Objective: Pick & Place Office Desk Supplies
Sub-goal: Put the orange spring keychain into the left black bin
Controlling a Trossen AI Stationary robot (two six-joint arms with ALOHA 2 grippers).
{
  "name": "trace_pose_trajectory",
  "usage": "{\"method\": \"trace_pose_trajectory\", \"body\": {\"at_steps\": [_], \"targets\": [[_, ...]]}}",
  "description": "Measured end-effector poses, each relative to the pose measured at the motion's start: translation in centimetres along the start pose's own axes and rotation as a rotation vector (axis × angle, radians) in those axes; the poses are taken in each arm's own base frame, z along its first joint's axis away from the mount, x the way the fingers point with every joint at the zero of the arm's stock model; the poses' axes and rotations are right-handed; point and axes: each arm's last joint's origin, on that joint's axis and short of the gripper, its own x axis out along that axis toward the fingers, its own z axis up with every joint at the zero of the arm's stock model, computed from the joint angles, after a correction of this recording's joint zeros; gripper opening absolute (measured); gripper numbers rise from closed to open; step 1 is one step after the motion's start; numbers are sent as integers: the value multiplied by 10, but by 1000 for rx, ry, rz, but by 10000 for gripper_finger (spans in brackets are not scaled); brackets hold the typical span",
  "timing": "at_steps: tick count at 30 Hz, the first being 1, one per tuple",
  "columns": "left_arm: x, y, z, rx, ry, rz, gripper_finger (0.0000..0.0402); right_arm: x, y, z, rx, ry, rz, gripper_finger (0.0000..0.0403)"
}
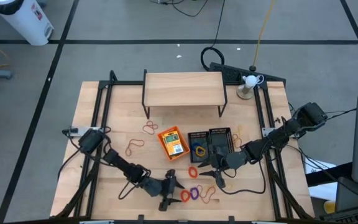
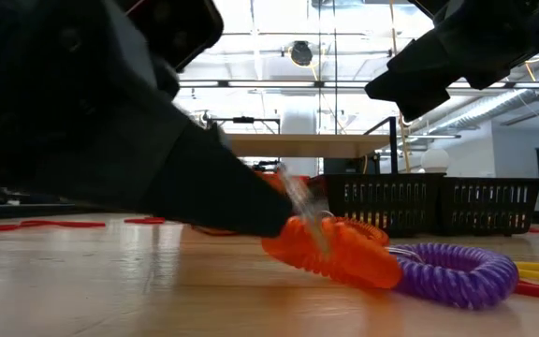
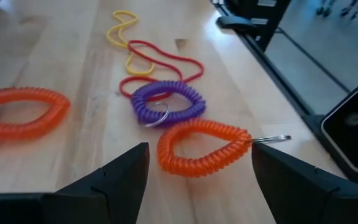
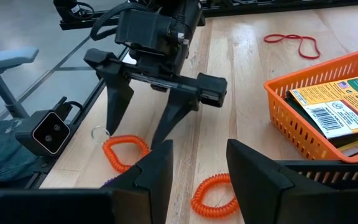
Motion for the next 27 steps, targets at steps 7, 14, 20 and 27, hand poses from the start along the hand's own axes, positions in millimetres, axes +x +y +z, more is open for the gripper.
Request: {"method": "trace_pose_trajectory", "body": {"at_steps": [7,14,20,27], "targets": [[2,-1,5,-3,-5,-34,282,0,0,0,0,0,0,139],[2,0,4,-9,3,-28,282,0,0,0,0,0,0,139],[2,1,-3,-48,85,-49,282,0,0,0,0,0,0,139],[4,12,0,-166,114,-43,282,0,0,0,4,0,0,139]]}}
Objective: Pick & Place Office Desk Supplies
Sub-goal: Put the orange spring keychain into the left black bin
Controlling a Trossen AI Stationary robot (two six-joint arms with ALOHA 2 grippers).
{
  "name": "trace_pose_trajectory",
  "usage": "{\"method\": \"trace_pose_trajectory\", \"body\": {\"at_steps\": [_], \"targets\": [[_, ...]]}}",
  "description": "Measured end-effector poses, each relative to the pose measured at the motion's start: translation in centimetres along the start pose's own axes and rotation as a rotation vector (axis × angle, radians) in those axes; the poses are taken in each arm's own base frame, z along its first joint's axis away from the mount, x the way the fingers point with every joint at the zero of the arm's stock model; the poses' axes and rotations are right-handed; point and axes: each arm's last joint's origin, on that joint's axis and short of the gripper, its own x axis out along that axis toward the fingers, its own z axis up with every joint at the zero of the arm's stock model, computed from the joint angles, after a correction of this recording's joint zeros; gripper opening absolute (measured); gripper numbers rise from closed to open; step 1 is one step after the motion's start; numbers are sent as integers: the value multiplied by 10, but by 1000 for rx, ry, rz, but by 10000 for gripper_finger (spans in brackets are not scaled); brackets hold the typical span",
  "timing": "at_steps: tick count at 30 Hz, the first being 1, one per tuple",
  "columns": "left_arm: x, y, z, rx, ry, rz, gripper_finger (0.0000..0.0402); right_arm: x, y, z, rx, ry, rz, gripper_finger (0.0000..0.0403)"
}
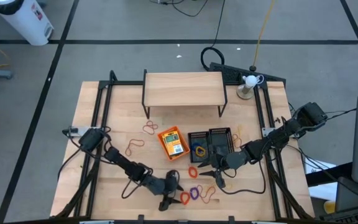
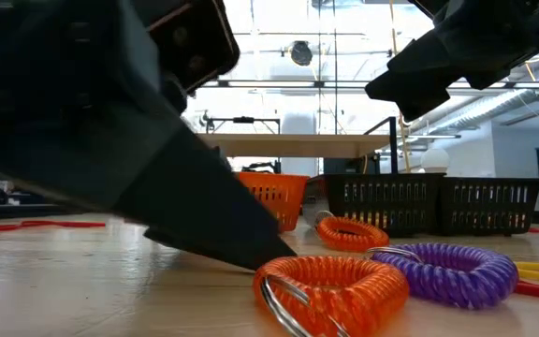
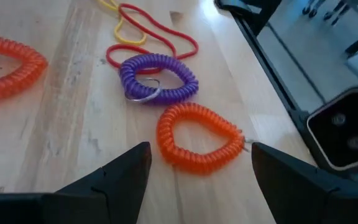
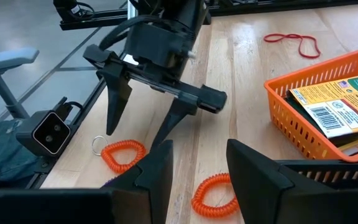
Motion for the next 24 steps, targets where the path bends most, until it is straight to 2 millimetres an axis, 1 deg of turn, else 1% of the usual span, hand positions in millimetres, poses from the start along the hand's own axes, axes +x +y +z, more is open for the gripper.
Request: {"method": "trace_pose_trajectory", "body": {"at_steps": [4,8,11,16,19,24], "targets": [[1,9,3,-56,15,-2,282,0,0,0,2,0,0,139],[2,17,3,-99,35,35,282,0,0,0,3,0,0,139],[2,18,3,-109,44,48,282,0,0,0,3,0,0,139],[5,12,6,-70,87,75,282,0,0,0,4,1,0,139],[8,6,11,-14,121,100,282,0,0,0,4,1,0,139],[12,0,19,32,172,131,282,0,0,0,3,3,-1,139]]}}
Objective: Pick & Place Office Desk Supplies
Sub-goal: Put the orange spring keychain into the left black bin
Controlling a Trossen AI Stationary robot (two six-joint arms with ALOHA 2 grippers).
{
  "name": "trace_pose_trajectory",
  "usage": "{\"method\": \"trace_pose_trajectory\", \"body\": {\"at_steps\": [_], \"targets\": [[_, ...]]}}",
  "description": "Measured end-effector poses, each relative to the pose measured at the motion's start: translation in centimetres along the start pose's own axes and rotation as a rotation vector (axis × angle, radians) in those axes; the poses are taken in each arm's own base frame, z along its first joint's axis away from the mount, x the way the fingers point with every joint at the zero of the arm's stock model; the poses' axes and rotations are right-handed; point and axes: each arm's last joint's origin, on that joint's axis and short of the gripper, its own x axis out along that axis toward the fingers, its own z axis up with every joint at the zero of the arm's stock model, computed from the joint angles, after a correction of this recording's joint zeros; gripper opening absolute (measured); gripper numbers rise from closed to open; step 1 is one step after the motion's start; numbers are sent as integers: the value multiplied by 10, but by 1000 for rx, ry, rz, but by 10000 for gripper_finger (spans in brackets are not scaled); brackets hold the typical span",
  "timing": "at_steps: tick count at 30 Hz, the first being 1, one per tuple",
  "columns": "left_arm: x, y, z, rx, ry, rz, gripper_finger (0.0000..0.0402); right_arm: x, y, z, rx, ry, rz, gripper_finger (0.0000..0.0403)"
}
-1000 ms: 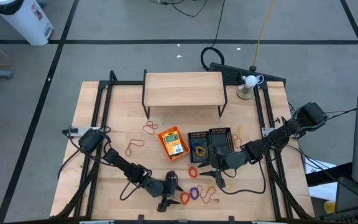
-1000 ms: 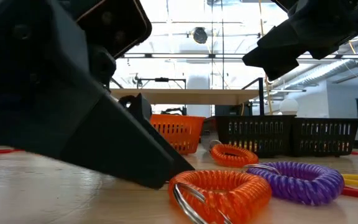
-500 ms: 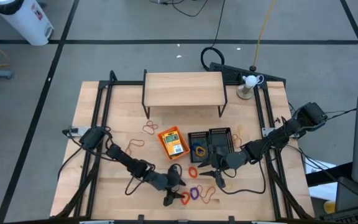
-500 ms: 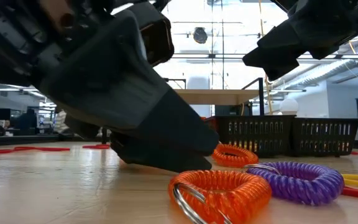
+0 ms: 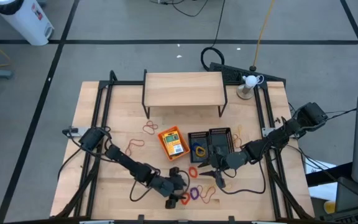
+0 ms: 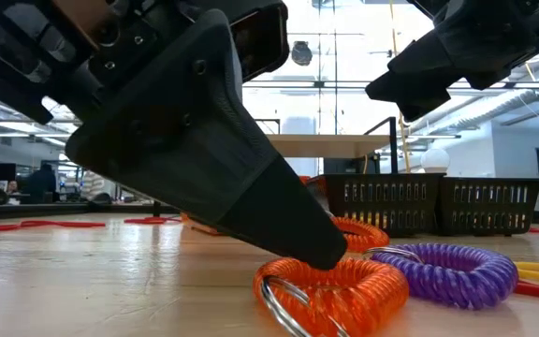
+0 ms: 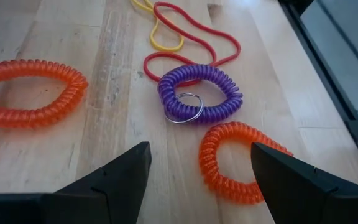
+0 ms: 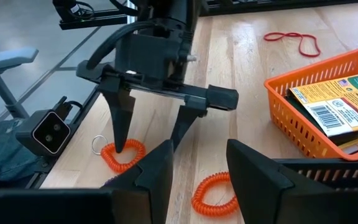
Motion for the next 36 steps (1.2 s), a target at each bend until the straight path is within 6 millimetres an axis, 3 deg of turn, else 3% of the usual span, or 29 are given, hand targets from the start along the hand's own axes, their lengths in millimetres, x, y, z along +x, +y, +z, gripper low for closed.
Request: {"method": "trace_pose_trajectory", "body": {"at_steps": [7,13,21,33,36], "targets": [[0,0,0,9,47,19,282,0,0,0,-1,4,-1,139],[11,3,-13,0,84,37,266,0,0,-1,-1,6,-2,139],[15,4,-16,8,75,38,187,0,0,-1,-2,12,-3,139],[15,5,-18,17,107,29,20,0,-1,-2,8,19,-6,139],[16,3,-16,49,71,-9,13,0,-1,-2,8,19,-6,139]]}}
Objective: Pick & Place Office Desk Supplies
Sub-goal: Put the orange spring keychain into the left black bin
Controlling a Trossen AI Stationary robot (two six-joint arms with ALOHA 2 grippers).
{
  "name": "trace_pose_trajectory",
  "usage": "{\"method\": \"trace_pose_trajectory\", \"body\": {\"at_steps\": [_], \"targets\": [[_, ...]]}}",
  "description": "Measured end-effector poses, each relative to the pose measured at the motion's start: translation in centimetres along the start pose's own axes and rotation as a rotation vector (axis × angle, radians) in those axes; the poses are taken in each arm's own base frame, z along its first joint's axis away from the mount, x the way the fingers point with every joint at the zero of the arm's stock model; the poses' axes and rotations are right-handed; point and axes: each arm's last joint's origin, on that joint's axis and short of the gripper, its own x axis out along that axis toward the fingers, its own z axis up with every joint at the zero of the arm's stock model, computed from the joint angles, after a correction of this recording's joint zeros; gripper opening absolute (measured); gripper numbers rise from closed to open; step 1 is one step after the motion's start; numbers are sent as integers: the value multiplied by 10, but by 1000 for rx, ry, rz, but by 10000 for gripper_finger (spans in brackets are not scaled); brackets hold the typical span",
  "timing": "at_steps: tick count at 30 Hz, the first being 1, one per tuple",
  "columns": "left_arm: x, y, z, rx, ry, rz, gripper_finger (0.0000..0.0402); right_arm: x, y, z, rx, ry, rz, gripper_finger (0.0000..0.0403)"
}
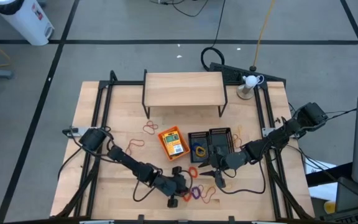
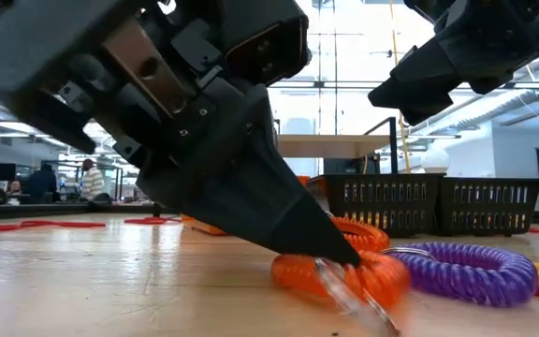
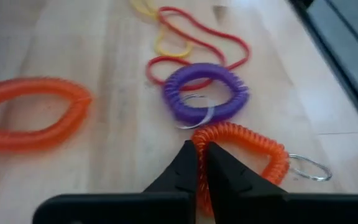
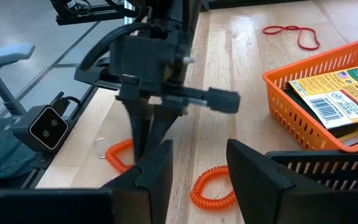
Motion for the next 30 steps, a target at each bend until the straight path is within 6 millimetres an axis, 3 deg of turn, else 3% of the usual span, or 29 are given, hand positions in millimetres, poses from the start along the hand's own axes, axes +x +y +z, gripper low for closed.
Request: {"method": "trace_pose_trajectory", "body": {"at_steps": [5,10,23,30], "targets": [[-6,0,11,39,-43,-46,8,0,0,0,0,1,0,139],[-29,2,28,105,-41,-14,7,0,0,0,-1,5,-1,139],[-127,15,89,313,-199,369,7,-7,-3,3,-24,6,-83,139],[-135,42,103,338,-216,456,6,-35,-9,17,-40,14,-197,139]]}}
